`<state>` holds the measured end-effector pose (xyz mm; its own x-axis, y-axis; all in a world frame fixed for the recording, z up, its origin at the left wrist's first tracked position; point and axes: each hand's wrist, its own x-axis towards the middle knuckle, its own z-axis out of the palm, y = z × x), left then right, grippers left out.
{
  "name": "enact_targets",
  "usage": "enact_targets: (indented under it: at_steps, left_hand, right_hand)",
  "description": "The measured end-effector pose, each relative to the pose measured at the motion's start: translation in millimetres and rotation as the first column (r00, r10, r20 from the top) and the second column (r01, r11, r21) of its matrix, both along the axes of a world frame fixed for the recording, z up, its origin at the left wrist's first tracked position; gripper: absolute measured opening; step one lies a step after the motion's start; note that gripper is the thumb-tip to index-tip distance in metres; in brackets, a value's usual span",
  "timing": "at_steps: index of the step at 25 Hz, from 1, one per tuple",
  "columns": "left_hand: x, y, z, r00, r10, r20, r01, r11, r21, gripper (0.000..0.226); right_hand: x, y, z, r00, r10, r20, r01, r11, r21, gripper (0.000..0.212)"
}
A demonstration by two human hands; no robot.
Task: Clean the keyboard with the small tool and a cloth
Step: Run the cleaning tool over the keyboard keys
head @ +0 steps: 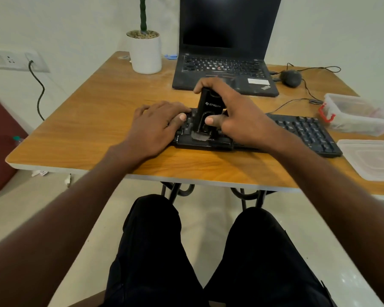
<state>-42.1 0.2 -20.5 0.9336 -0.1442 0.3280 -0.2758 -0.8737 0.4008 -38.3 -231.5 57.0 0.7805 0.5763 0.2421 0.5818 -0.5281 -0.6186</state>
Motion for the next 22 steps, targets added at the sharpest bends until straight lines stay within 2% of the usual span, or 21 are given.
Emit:
enact_targets:
  at_steps: [3, 5, 7, 9, 10, 12, 14, 16, 18, 20, 22]
  left_hand:
    - [-3, -1, -3, 0.997, 0.028, 0.073, -0.032, 0.997, 0.065, 0.044]
    - [-5, -3, 0, 0.994, 0.033, 0.101, -0.04, 0.996, 0.075, 0.043]
    - [-6, -6, 0, 0.994, 0.033, 0.105, -0.04, 0.997, 0.068, 0.04]
    - [-6, -5, 0, 0.994, 0.029, 0.108, -0.037, 0.996, 0.076, 0.036]
    - [-6, -5, 0, 0.994, 0.031, 0.106, -0.039, 0.996, 0.079, 0.034]
    - [-7, -5, 1, 0.994, 0.041, 0.101, -0.049, 0.996, 0.078, 0.034]
    - [-7, -6, 2, 0.996, 0.047, 0.08, -0.054, 0.996, 0.077, 0.042]
    - [-8, -6, 3, 0.996, 0.051, 0.073, -0.056, 0.996, 0.073, 0.047]
    - [-9, -7, 4, 0.996, 0.051, 0.077, -0.057, 0.995, 0.076, 0.045]
    - [-8, -6, 4, 0.996, 0.054, 0.073, -0.06, 0.995, 0.08, 0.037]
    - [-8, -6, 3, 0.996, 0.064, 0.066, -0.069, 0.995, 0.073, 0.03]
  right_hand:
    - [1, -36, 14, 0.999, -0.045, -0.001, 0.044, 0.966, -0.254, 0.064]
    - [-1, -44, 19, 0.992, -0.106, 0.069, 0.125, 0.922, -0.367, 0.066]
    - [-9, -31, 16, 0.983, -0.092, 0.159, 0.129, 0.961, -0.243, 0.066]
    - [-20, -12, 6, 0.99, 0.037, 0.133, -0.029, 0.997, -0.069, 0.064]
    - [-23, -8, 1, 0.987, 0.099, 0.124, -0.091, 0.993, -0.074, 0.064]
    - [-21, -17, 3, 0.98, 0.119, 0.157, -0.078, 0.967, -0.244, 0.067]
    - [-15, -38, 17, 0.981, 0.087, 0.175, 0.009, 0.875, -0.485, 0.071]
    - [-15, -47, 27, 0.982, 0.05, 0.18, 0.061, 0.824, -0.563, 0.071]
    - [-19, -32, 25, 0.967, 0.06, 0.248, 0.058, 0.896, -0.44, 0.07]
    - [-24, -7, 14, 0.967, 0.104, 0.234, -0.042, 0.966, -0.256, 0.067]
    - [-29, 4, -3, 0.953, 0.141, 0.27, -0.073, 0.967, -0.245, 0.067]
